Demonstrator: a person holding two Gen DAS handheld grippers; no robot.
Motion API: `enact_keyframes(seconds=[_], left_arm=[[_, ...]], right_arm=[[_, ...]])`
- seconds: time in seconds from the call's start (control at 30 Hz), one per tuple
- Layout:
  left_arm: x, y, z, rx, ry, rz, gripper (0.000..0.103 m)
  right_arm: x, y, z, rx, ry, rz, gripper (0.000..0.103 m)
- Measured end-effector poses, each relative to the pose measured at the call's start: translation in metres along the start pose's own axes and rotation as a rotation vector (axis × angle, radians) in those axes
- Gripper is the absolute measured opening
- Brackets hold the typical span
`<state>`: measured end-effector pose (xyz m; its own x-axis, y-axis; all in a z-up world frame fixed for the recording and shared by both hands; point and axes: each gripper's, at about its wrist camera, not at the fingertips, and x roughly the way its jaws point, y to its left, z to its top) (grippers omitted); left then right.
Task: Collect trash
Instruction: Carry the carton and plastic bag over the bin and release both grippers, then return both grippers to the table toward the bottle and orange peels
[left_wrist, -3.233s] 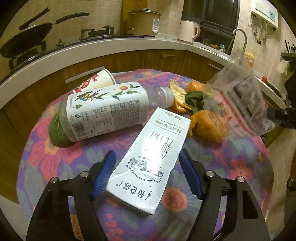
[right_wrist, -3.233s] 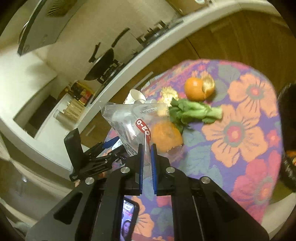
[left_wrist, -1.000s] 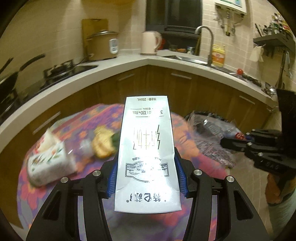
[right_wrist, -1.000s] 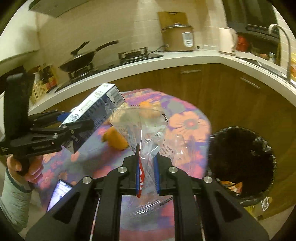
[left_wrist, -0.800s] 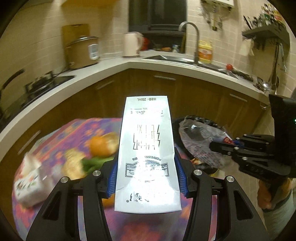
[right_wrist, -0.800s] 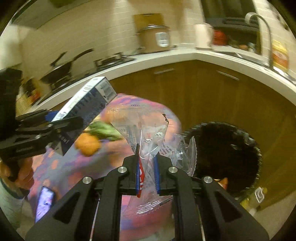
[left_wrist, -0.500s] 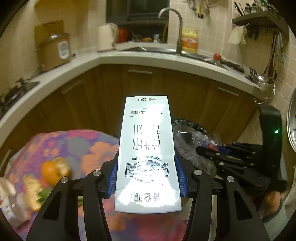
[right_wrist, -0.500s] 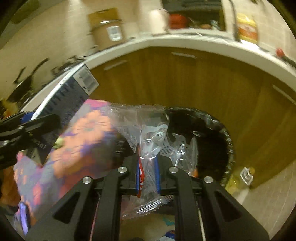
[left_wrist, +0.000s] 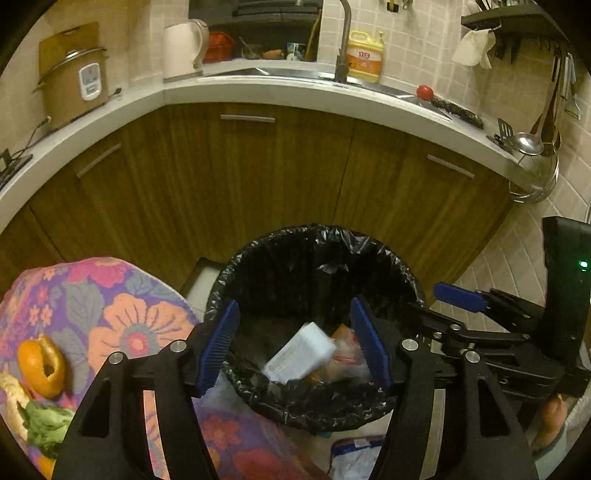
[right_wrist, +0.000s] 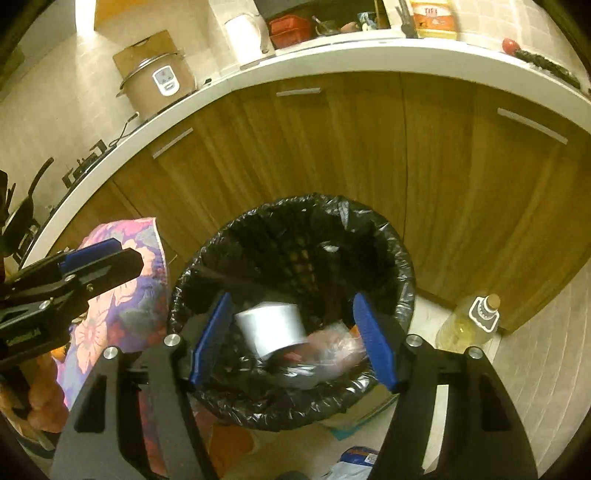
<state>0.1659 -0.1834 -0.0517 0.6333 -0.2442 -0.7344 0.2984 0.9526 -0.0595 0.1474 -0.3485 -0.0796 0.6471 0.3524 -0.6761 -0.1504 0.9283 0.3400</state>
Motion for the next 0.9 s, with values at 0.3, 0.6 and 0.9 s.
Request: enact_keyframes(seconds=[0.3, 0.6, 0.9], left_arm=[[-0.051, 0.020, -0.005, -0.045, -0.099, 0.059, 0.066], [-0.145, 0.081, -0.039, -0.172, -0.274, 0.232, 0.072], [-0.215, 0.150, -0.092, -0.320, -0.355, 0.396, 0.074]], right_arm=[[-0.033, 0.055, 0.004, -0.104, -0.095, 0.044, 0.064], [-0.045, 0.148, -0.009, -0.256, -0.148, 0.143, 0.064], [-0.031, 0.244, -0.034, -0.384, -0.115, 0.253, 0.064]])
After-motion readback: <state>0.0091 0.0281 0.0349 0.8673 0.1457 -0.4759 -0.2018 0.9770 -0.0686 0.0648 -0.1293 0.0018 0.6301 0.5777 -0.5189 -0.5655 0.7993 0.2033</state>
